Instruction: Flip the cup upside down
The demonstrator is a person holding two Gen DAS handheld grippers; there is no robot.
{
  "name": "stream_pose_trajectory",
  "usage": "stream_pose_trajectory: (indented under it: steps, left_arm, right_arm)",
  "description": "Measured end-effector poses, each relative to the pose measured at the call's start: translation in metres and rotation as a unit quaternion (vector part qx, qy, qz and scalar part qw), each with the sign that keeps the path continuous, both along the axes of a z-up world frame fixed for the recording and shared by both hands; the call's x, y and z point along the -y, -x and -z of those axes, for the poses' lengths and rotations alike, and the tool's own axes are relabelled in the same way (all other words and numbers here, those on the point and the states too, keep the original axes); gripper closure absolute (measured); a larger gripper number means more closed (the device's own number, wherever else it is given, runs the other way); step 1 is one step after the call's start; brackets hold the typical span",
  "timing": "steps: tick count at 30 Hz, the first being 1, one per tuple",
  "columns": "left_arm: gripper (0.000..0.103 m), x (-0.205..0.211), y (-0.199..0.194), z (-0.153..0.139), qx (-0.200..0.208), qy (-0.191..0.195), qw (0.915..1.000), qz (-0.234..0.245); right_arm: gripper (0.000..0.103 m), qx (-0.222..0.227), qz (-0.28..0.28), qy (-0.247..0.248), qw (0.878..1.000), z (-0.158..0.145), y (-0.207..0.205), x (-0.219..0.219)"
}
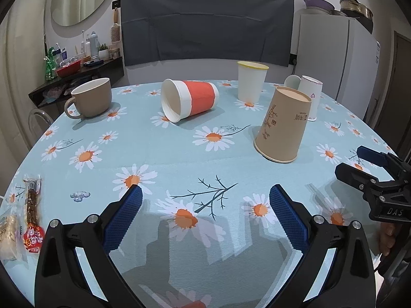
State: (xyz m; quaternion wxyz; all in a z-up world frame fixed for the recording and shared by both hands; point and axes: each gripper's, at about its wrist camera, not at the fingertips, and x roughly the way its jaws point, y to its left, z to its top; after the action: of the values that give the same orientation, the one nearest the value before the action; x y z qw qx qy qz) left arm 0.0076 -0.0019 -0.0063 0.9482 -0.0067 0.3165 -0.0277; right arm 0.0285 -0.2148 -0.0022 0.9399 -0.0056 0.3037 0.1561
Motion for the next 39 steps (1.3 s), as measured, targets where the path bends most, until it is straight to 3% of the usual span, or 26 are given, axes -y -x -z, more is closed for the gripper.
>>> stream_pose_trajectory:
  steps: [6, 39]
  left_arm:
    - [0.006, 0.0008, 0.0009, 0.0001, 0.001, 0.000, 1.0000, -0.001]
    - [0.006, 0.0011, 0.0053, -0.0026, 0.014, -0.005, 0.9999, 0.001]
  right_arm:
    - [0.008, -0.016, -0.004, -0.004, 1.000, 0.0019, -0.0046, 0.0010]
    - [0.008, -0.008, -0.001, -0.007, 1.000, 0.0006, -0.0028, 0.0016]
